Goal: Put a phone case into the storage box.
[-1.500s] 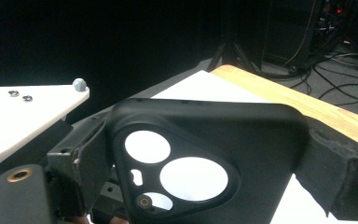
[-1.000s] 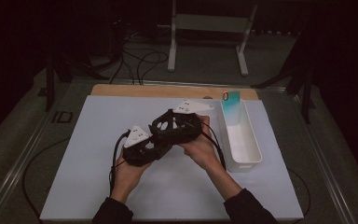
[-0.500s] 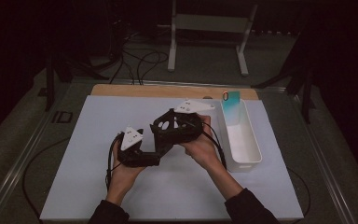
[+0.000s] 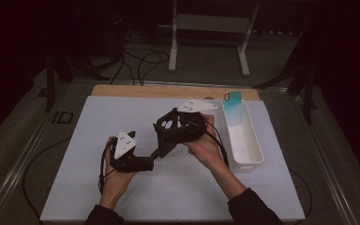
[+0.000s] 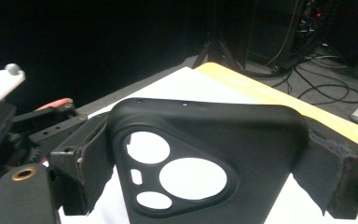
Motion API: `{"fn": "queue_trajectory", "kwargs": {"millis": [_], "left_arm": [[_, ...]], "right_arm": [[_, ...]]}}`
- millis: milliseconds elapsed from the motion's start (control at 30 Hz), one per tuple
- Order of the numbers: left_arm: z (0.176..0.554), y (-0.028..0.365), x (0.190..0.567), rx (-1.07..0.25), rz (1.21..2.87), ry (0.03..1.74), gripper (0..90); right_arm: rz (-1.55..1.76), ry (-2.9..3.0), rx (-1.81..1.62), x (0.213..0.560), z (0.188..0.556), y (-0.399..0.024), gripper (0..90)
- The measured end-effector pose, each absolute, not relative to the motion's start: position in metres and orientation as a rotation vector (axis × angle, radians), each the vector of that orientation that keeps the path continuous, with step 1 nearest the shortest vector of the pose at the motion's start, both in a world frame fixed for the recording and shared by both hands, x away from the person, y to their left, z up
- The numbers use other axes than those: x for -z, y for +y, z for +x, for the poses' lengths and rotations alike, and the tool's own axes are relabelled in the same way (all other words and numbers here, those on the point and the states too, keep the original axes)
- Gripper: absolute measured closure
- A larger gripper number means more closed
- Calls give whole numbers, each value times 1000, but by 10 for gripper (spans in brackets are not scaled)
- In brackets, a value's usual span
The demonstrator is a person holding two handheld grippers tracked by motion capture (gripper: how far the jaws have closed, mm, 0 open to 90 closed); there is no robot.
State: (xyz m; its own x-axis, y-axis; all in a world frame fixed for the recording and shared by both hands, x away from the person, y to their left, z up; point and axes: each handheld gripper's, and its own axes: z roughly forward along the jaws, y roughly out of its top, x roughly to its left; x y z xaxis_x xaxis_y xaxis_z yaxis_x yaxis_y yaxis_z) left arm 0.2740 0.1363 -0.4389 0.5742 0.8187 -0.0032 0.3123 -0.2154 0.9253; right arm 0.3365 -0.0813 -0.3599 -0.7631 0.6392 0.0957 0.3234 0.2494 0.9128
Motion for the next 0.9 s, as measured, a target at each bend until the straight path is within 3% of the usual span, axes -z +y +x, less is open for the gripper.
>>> {"fn": "queue_trajectory", "kwargs": {"millis": [900], "left_arm": [[254, 192, 465, -688, 1731, 995, 0]], "right_arm": [[926, 2177, -1475, 357, 351, -95, 137]]}}
